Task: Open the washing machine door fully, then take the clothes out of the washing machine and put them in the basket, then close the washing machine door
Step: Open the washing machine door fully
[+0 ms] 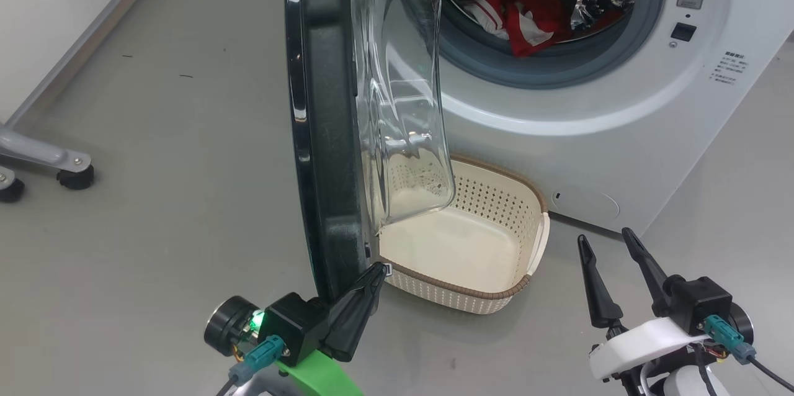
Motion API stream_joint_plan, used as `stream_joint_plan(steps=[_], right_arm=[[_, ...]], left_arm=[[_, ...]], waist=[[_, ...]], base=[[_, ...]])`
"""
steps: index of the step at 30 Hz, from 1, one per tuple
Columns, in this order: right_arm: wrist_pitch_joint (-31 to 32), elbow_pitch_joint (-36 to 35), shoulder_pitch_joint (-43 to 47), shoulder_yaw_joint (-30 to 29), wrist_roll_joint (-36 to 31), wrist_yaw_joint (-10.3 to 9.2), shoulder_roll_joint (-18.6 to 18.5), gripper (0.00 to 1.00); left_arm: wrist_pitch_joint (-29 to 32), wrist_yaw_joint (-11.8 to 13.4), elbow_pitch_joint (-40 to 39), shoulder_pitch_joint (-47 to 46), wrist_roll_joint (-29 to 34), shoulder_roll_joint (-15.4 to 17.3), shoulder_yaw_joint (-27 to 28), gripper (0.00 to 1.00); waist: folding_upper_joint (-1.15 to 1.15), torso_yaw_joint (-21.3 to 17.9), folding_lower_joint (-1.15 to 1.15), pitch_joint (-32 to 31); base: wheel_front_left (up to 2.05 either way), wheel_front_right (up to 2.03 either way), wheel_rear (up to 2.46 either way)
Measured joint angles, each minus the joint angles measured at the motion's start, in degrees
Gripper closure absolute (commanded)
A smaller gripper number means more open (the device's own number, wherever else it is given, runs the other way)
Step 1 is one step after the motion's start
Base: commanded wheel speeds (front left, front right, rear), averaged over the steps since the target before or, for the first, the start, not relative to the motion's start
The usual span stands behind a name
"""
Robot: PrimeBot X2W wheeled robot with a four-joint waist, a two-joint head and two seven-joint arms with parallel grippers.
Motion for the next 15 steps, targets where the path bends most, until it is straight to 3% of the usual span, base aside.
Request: stream_joint_plan(steps=[8,15], right_arm=[[0.0,0.2,-0.4,0.0,-0.2,0.42,0.1,0.00],[0.0,0.5,-0.5,-0.2,-0.5,0.43,0.2,0.00]], left_arm=[[0.0,0.7,0.6,0.0,-0.5,-0.5,0.8,1.00],[-0.5,2.7,1.6,0.1,-0.8,-1.1,2.8,1.00]], waist=[[0.00,0.2,0.00,0.3],[0.00,0.6,0.00,0.3]], base=[[0.00,0.00,0.00],[0.00,0.00,0.00]])
